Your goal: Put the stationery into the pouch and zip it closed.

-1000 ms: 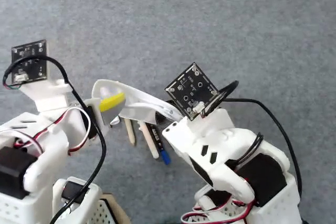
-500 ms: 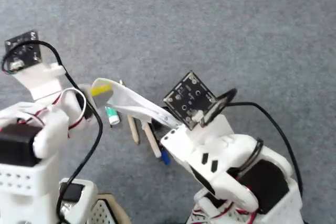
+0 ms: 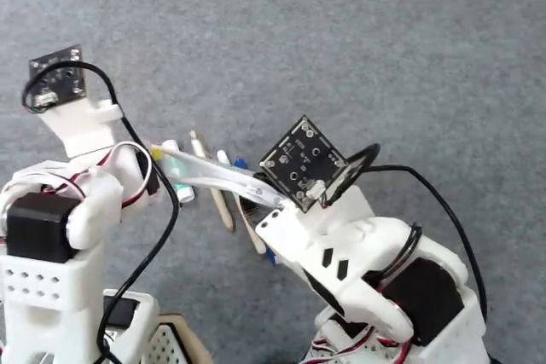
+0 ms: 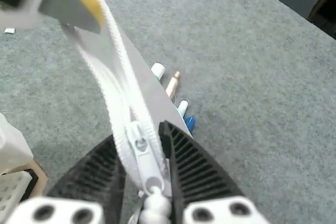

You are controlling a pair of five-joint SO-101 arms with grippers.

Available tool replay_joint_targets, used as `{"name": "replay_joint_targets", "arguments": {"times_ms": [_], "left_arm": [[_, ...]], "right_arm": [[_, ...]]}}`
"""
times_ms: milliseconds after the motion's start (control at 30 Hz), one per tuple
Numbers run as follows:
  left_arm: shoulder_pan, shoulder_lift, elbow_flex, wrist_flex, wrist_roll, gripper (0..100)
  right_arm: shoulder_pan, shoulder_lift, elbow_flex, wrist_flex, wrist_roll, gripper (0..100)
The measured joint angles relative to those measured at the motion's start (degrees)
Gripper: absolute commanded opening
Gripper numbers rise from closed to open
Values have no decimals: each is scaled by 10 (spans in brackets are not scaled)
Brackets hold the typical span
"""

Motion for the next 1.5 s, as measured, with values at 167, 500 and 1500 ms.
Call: {"name": "replay_joint_targets", "arguments": {"times_ms": [167,500,1500], "left_arm": [[9,0,0,0,-5,38],[9,2,-19,8,-7,28],[-96,-35,-156,20,-11,27]], "right_arm": [[0,0,0,0,0,12],[0,0,0,0,0,101],[72,-18,-36,45,0,216]]}}
